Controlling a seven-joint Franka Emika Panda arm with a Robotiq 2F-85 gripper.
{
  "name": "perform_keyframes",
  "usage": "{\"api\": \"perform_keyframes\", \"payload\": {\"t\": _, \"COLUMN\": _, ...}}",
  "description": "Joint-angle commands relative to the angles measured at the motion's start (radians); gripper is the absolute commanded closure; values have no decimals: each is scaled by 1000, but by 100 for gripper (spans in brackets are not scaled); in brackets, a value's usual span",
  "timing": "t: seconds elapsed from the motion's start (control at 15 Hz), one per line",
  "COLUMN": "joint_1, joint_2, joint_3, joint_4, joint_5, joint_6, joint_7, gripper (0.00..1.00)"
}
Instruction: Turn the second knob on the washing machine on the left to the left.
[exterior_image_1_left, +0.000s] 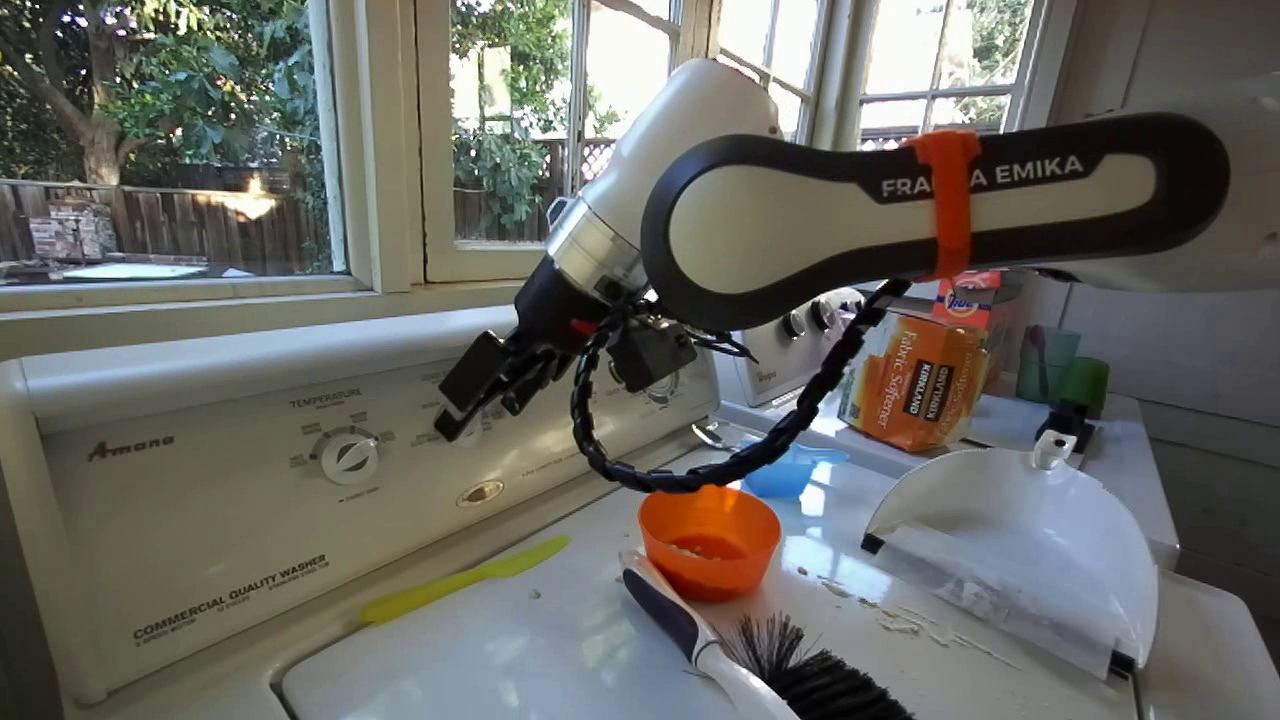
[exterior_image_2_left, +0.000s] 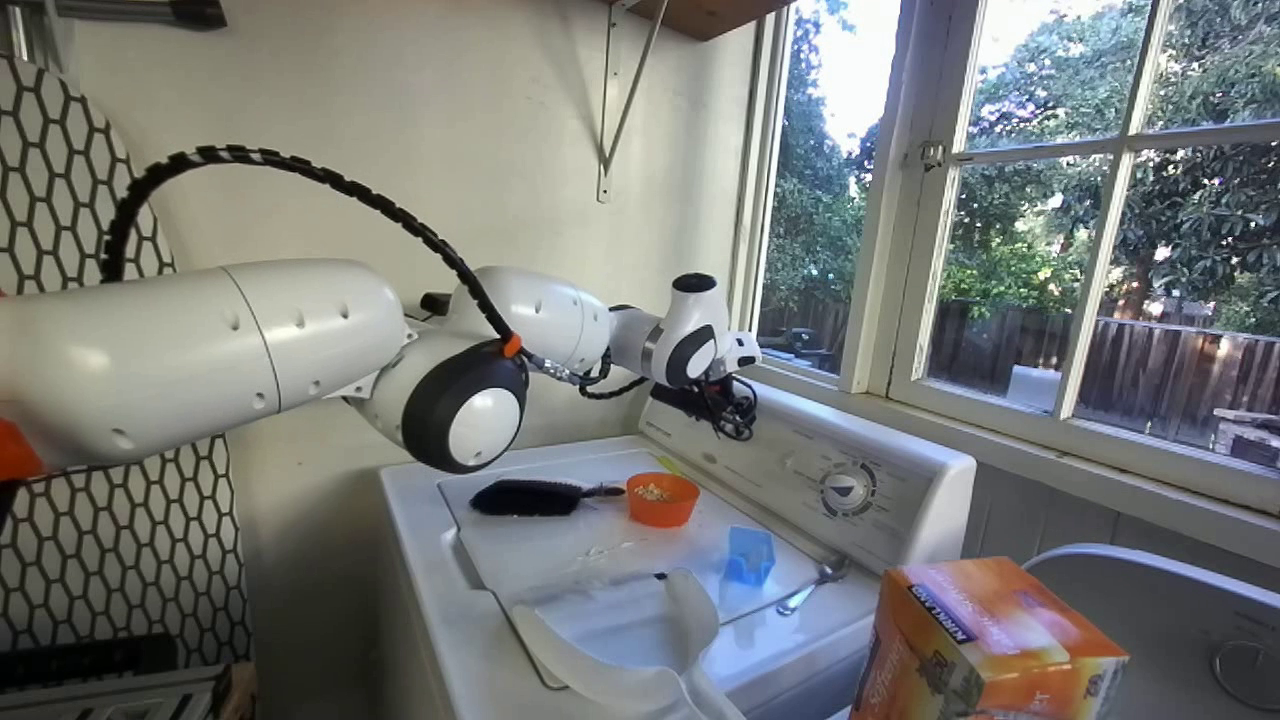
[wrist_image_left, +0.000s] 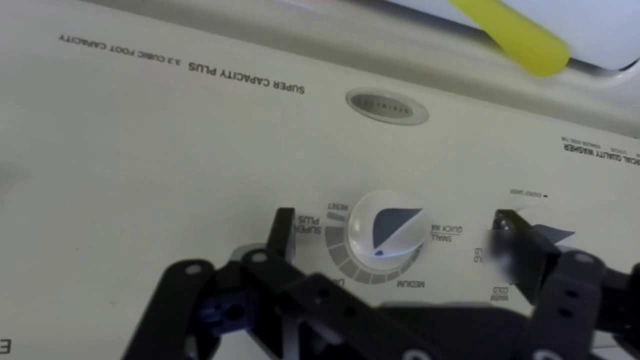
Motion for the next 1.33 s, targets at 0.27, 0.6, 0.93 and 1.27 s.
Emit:
{"api": "perform_keyframes", "payload": {"t": 0.27, "joint_1": 6, "joint_2": -9, "joint_3": -7, "joint_4": -19, "joint_5": -3, "joint_6": 36, "joint_7": 3, "gripper": 0}}
{"api": "perform_keyframes", "payload": {"t": 0.6, "joint_1": 15, "joint_2": 6, "joint_3": -4, "joint_4": -3, "joint_5": -1, "joint_6": 24, "joint_7": -4, "gripper": 6}}
{"api": "perform_keyframes", "payload": {"t": 0.93, "joint_1": 15, "joint_2": 7, "joint_3": -2, "joint_4": -3, "joint_5": 1, "joint_6": 21, "joint_7": -6, "gripper": 58}}
{"api": "perform_keyframes", "payload": {"t": 1.27, "joint_1": 10, "joint_2": 0, "joint_3": -3, "joint_4": -10, "joint_5": 1, "joint_6": 20, "joint_7": -9, "gripper": 88}}
